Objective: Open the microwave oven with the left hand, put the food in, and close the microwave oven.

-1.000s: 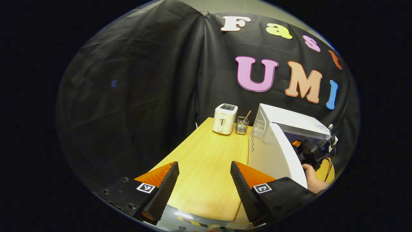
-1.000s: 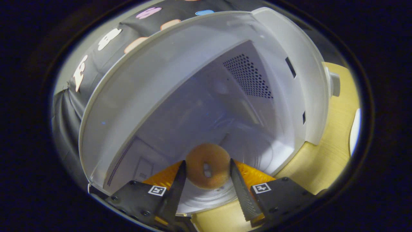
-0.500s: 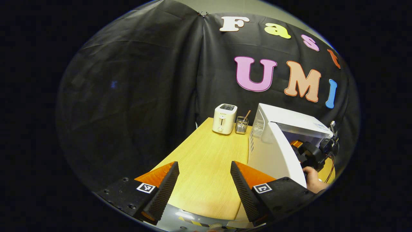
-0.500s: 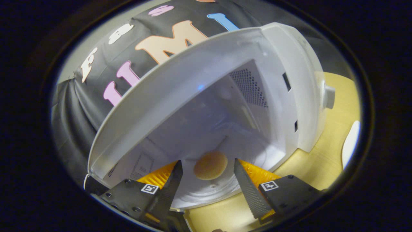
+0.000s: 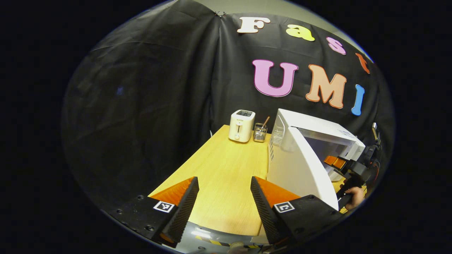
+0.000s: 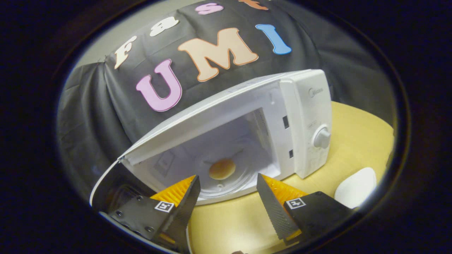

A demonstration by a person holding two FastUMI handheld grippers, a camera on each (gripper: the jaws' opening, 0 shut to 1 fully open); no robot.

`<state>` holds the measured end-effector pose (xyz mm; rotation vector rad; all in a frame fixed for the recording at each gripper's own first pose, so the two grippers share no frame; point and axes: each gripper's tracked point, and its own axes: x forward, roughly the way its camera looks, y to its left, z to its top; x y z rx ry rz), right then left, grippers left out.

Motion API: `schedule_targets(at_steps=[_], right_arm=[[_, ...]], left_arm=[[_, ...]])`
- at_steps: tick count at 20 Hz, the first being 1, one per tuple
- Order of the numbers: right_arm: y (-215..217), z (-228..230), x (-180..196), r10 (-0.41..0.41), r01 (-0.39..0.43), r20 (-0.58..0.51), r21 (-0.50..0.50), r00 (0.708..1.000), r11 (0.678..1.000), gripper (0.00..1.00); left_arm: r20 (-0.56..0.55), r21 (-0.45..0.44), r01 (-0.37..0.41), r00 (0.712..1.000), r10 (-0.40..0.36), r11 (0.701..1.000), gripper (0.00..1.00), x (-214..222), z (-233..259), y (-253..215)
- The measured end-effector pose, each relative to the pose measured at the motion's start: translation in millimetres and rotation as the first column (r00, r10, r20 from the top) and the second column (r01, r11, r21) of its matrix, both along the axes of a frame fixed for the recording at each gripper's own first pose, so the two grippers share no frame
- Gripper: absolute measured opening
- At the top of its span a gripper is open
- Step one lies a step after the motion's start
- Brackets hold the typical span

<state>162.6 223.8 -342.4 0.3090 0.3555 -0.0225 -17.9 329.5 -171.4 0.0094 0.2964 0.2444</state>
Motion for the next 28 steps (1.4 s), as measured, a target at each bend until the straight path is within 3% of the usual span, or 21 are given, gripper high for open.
schedule_targets(at_steps=[1,2,3,7,8,11,12,20,28], right_arm=[[-3,3,-9,0.009,-0.009,-0.004,-0.02,1.0,1.0,0.9],[-7,5,-17,0.02,-0.02,-0.01,-0.038,1.0,0.999,0.91],[-11,10,-26,0.03,-0.031,-0.011,-0.061,0.999,0.998,0.91],[-35,39,-63,0.034,-0.032,0.012,-0.149,0.999,0.988,0.91],[-41,48,-71,0.026,-0.022,0.022,-0.16,0.999,0.987,0.91],[-59,60,-92,-0.016,0.018,0.014,-0.148,1.0,0.989,0.98],[-68,63,-99,-0.034,0.035,0.004,-0.152,0.999,0.988,0.99],[-109,97,-127,-0.086,0.089,0.026,-0.16,0.996,0.983,0.98],[-132,114,-139,-0.091,0.097,0.04,-0.161,0.995,0.982,0.98]], left_arm=[[0.003,0.008,0.011,1.0,-0.011,1.0,0.88,0,1,-2],[0.002,0.015,0.023,1.0,-0.023,1.0,0.73,0,1,-4],[-0.003,0.022,0.036,0.999,-0.036,0.999,0.73,0,0,-7],[-0.014,0.025,0.08,0.997,-0.08,0.996,0.58,3,-2,-17],[-0.023,0.021,0.082,0.996,-0.081,0.996,0.37,3,-6,-17],[-0.042,0.016,0.087,0.995,-0.087,0.996,0.06,1,-11,-21],[-0.044,0.014,0.097,0.994,-0.096,0.995,0.01,3,-13,-22],[-0.123,0.039,0.191,0.975,-0.185,0.981,0.0,-12,-32,-52],[-0.129,0.046,0.219,0.969,-0.211,0.975,0.0,-19,-33,-80]])
